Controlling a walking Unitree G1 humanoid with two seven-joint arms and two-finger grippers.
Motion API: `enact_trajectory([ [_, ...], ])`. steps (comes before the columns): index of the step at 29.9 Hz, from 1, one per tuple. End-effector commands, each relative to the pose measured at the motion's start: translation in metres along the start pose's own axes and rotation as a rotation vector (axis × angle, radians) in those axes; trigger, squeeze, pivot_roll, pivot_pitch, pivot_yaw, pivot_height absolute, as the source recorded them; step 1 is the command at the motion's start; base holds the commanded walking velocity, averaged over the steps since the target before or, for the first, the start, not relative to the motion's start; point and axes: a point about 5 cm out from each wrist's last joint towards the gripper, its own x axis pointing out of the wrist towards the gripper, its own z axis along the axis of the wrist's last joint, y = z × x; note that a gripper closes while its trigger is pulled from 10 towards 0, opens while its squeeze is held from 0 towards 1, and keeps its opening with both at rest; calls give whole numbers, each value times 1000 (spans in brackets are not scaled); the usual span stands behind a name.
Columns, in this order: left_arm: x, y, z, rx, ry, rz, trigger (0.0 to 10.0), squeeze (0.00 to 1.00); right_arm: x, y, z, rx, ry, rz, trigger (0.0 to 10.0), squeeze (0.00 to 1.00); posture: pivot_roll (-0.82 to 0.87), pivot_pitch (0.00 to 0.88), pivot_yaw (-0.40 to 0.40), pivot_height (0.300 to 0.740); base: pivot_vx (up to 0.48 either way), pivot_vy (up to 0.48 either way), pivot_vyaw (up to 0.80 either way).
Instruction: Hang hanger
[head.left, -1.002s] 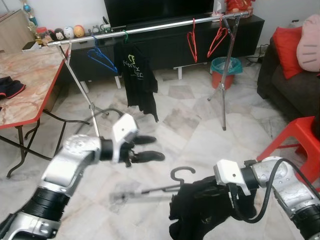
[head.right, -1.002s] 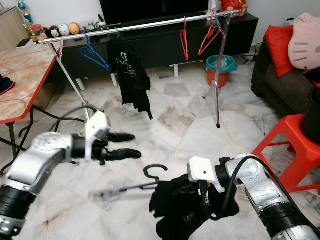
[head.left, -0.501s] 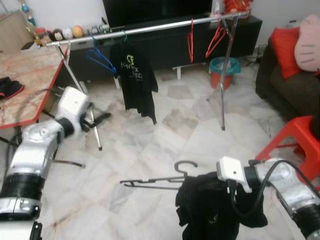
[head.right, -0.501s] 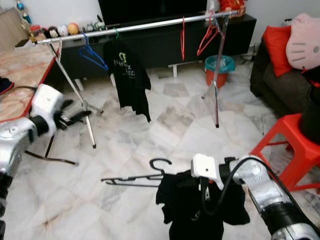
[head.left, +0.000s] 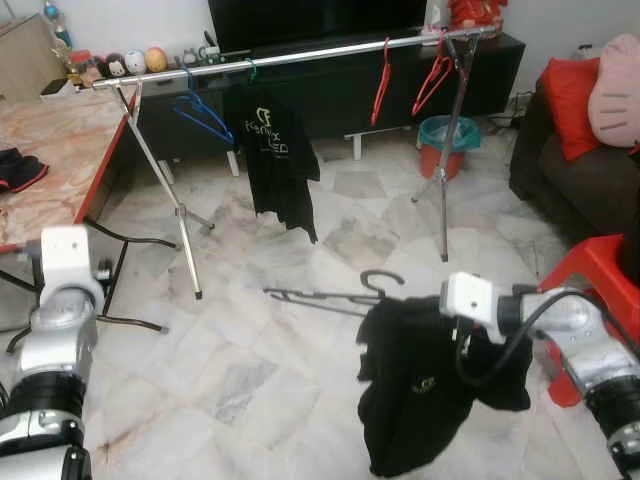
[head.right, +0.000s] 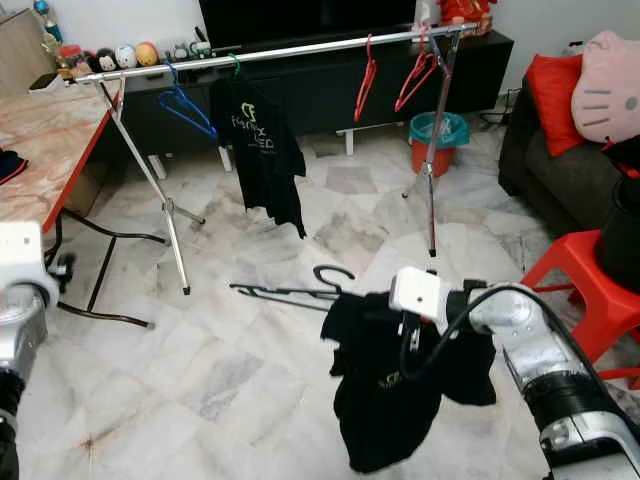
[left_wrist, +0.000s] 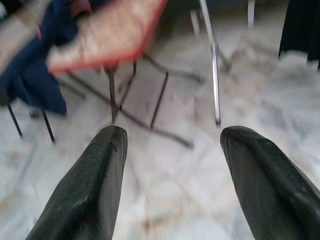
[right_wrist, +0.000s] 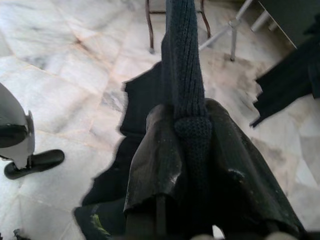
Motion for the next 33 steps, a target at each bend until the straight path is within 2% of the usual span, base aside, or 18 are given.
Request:
enact_trajectory([
  [1,-2,-3,-17,-26,54,19,10000,0,-2,-11,15,-41,-50,-14,10000,0,-84,0,92,740,0,0,0],
  [4,-5,-13,-33,-58,113,1,10000,0,-6,-17,17,-62,-42,-21,10000,0,-85,0,88,740,0,0,0],
  [5,-8,-25,-39,-50,132,-81,10000,0,-10,-17,19,-65,-54,24,10000,0,-85,0,87,740,0,0,0],
  [6,-8,-25,-39,-50,132,-81,10000,0,-10,-17,19,-65,-54,24,10000,0,-85,0,87,740,0,0,0],
  [7,-11,-39,-42,-67,148,-177,10000,0,-12,-16,21,-56,-71,64,10000,0,-85,0,83,740,0,0,0],
  [8,-15,-57,-42,-66,128,-322,10000,0,-15,-15,24,-46,-96,123,10000,0,-85,0,83,740,0,0,0],
  [9,-15,-57,-42,-66,128,-322,10000,0,-15,-15,24,-46,-96,123,10000,0,-85,0,83,740,0,0,0],
  [10,-21,-72,-41,-51,103,-447,10000,0,-18,-14,26,-41,-112,168,10000,0,-84,0,77,740,0,0,0],
  [11,-24,-78,-41,-46,94,-499,10000,0,-19,-14,26,-36,-117,183,10000,0,-84,0,77,740,0,0,0],
  [12,-24,-78,-41,-46,94,-499,10000,0,-19,-14,26,-36,-117,183,10000,0,-84,0,77,740,0,0,0],
  [13,-32,-92,-44,-72,109,-609,10000,0,-22,-15,30,-23,-143,213,10000,0,-84,0,77,740,0,0,0],
  [18,-40,-104,-49,-100,132,-710,10000,0,-25,-18,35,-4,-196,238,10000,0,-84,0,77,740,0,0,0],
  [22,-52,-112,-58,-139,163,-855,10000,0,-31,-18,45,12,-293,283,10000,0,-87,0,66,740,0,0,0],
  [23,-58,-116,-61,-161,176,-930,10000,0,-34,-18,50,21,-348,294,10000,0,-85,0,62,740,0,0,0],
  [25,-60,-117,-62,-164,180,-952,10000,0,-34,-18,52,23,-364,298,10000,0,-85,0,62,740,0,0,0],
  [28,-76,-126,-66,-157,171,-1114,10000,0,-36,-16,63,39,-452,322,10000,0,-86,0,58,740,0,0,0],
  [32,-89,-133,-61,-193,138,-1230,10000,0,-35,-13,66,35,-471,342,10000,0,-87,0,54,740,0,0,0],
  [33,-89,-133,-61,-193,138,-1230,10000,0,-35,-13,66,35,-471,342,10000,0,-87,0,54,740,0,0,0],
])
